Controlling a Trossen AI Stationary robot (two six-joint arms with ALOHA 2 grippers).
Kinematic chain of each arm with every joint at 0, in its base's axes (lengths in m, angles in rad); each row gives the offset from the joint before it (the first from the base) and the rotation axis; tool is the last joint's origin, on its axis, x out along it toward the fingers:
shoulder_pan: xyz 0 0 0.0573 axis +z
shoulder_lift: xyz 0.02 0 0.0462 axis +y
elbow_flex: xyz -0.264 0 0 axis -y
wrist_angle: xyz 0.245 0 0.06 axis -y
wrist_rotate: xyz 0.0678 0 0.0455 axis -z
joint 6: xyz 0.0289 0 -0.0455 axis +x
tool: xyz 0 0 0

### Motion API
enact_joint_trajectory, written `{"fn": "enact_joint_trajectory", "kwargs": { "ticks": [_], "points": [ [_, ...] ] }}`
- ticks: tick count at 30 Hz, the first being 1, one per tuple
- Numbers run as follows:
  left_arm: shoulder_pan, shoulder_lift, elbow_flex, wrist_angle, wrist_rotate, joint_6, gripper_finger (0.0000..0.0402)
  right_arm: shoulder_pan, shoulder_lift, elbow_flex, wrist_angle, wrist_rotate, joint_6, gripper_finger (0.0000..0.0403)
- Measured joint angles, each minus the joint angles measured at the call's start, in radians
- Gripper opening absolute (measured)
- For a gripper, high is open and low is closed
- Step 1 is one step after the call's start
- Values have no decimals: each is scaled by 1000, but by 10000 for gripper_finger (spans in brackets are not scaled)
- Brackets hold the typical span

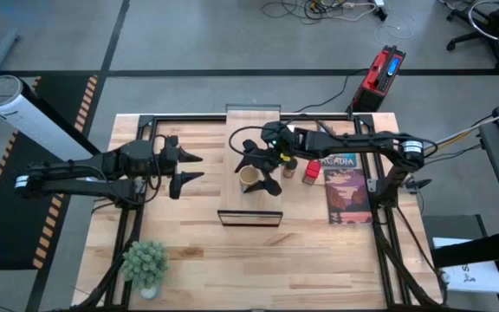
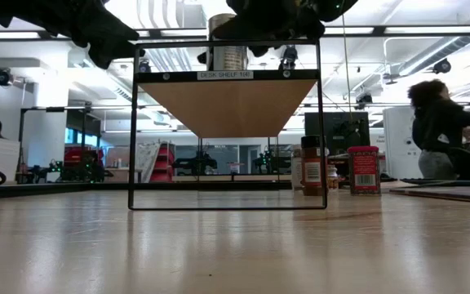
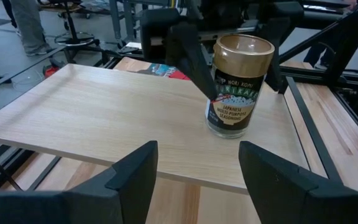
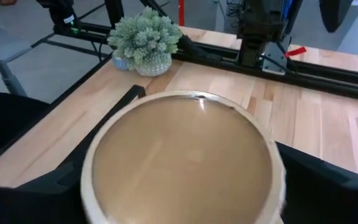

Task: Shelf spices
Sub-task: Remove the brown seasoning bottle from the shelf

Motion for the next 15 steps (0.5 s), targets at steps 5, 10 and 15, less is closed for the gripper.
{"fn": "enact_joint_trajectory", "kwargs": {
  "ticks": [5,10,15],
  "points": [
    [0,0,0,-3,0,0,211,0,11,11,2,-9,-8,310],
    [0,0,0,-6,0,0,210,0,17,11,0,-8,-8,269],
    [0,0,0,-7,0,0,209,0,17,11,2,-8,-9,253]
  ]
}}
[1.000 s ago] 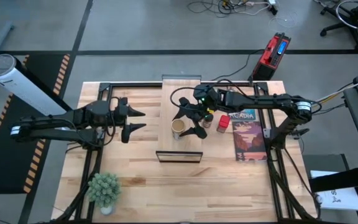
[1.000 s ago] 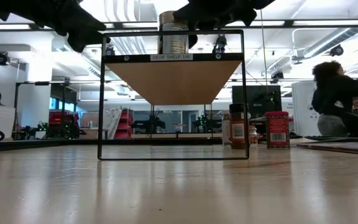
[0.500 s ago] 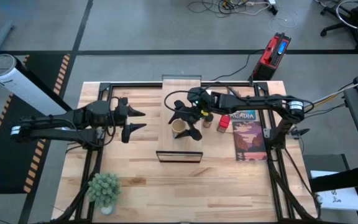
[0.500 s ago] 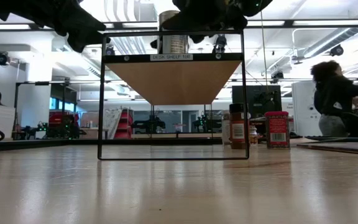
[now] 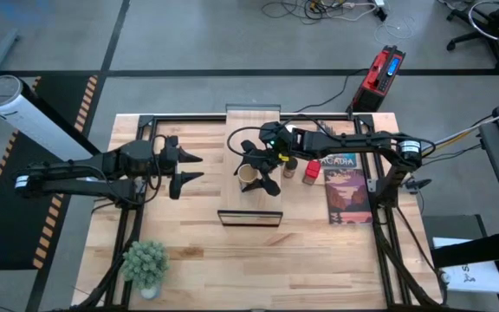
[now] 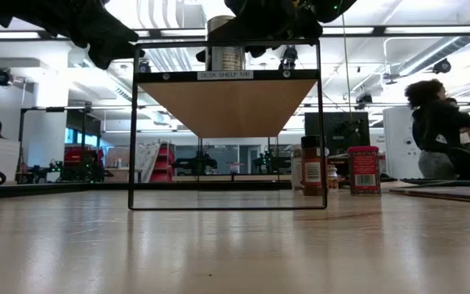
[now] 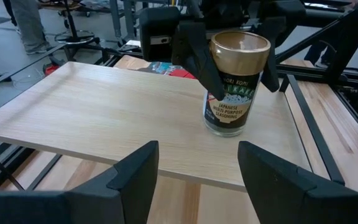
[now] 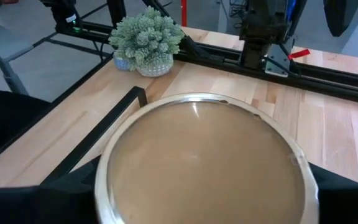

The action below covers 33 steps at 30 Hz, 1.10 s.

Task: Shelf spices
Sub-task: Remove the brown seasoning bottle from the shelf

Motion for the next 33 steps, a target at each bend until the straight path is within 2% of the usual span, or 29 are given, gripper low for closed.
{"fn": "enact_joint_trajectory", "kwargs": {
  "ticks": [9,17,33],
  "points": [
    [0,0,0,-3,0,0,211,0,-9,-1,-8,2,0,254],
    [0,0,0,-3,0,0,206,-10,-74,-2,-42,2,-11,253],
    [0,0,0,-7,0,-5,205,-36,-268,-26,-413,74,-15,253]
  ]
}}
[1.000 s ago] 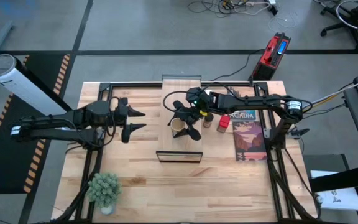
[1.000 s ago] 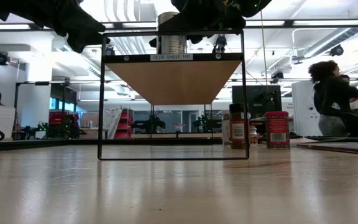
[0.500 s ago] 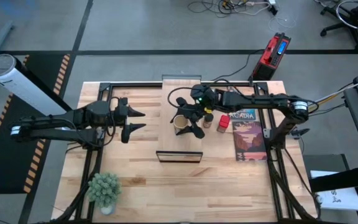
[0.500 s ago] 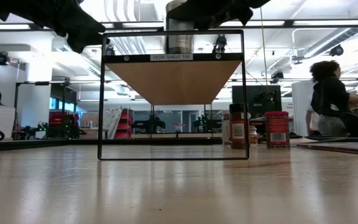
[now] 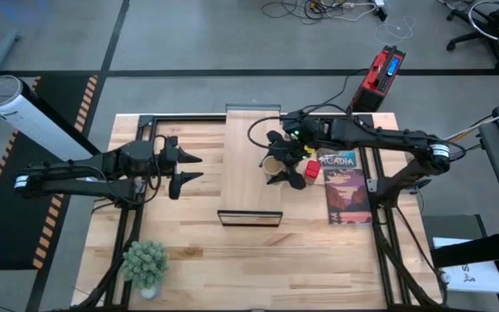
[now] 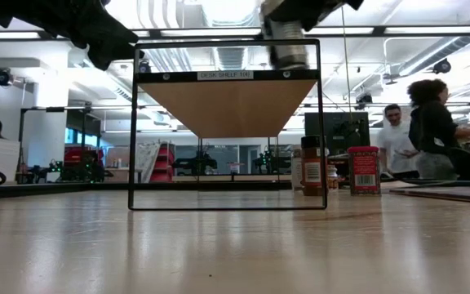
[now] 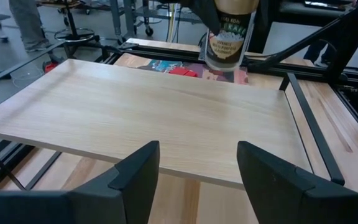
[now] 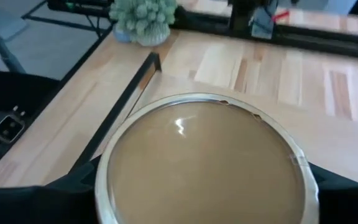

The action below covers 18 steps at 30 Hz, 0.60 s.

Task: Shelf spices
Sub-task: Remove the brown seasoning bottle from the shelf

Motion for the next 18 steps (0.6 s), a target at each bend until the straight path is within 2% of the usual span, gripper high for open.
{"fn": "enact_joint_trajectory", "kwargs": {
  "ticks": [10,18],
  "points": [
    [0,2,0,2,0,-2,199,0,-174,-180,8,82,107,253],
    [0,14,0,25,0,-2,198,0,-356,-472,236,122,283,253]
  ]
}}
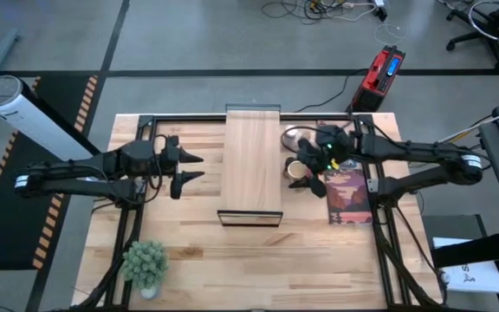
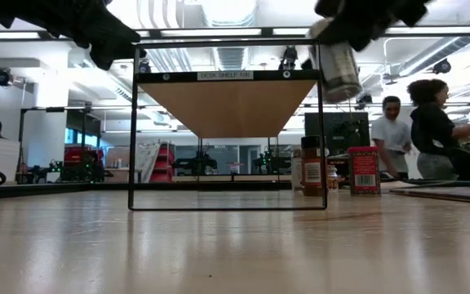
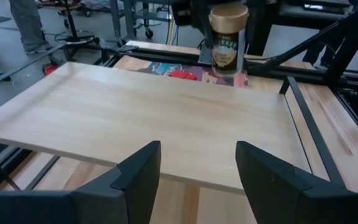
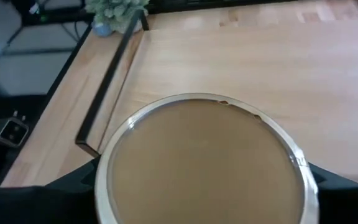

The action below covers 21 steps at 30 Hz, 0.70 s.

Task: Shelf spices
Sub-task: Remove the brown seasoning bottle from the shelf

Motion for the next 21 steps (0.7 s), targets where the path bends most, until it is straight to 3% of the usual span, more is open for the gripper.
{"fn": "enact_joint_trajectory", "kwargs": {
  "ticks": [11,21],
  "points": [
    [0,53,0,48,0,-10,197,41,-142,-332,348,59,226,253],
    [0,76,0,101,0,-16,201,161,-143,-442,441,194,323,253]
  ]
}}
